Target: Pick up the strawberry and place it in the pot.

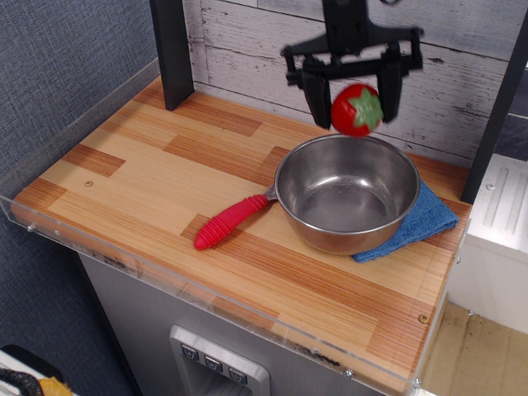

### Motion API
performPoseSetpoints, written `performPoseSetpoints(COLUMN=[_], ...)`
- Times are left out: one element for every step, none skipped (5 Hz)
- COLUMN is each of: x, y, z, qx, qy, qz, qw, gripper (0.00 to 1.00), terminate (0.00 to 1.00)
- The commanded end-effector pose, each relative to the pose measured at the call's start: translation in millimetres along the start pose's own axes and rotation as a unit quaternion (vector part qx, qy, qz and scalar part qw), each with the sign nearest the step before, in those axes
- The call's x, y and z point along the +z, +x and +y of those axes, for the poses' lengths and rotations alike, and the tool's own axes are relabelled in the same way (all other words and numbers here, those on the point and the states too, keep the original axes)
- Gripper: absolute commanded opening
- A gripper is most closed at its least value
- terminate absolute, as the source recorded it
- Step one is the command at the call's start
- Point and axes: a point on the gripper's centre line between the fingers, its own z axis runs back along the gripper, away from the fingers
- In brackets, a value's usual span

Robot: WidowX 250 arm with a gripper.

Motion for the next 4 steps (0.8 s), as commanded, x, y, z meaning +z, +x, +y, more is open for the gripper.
performPoseSetpoints(x=[-18.6, -34.6, -40.9, -36.8], y=[-23.9, -32.9, -36.6, -35.9], z=[10.0, 27.5, 38.2, 40.8], qx=[-0.028, -0.015, -0.001, 0.018], qy=[0.019, 0.039, 0.055, 0.065], qz=[0.037, 0.063, 0.073, 0.067], qw=[0.9988, 0.9972, 0.9958, 0.9955], gripper=[0.0, 0.0, 0.0, 1.0], terminate=[0.0, 0.0, 0.0, 0.0])
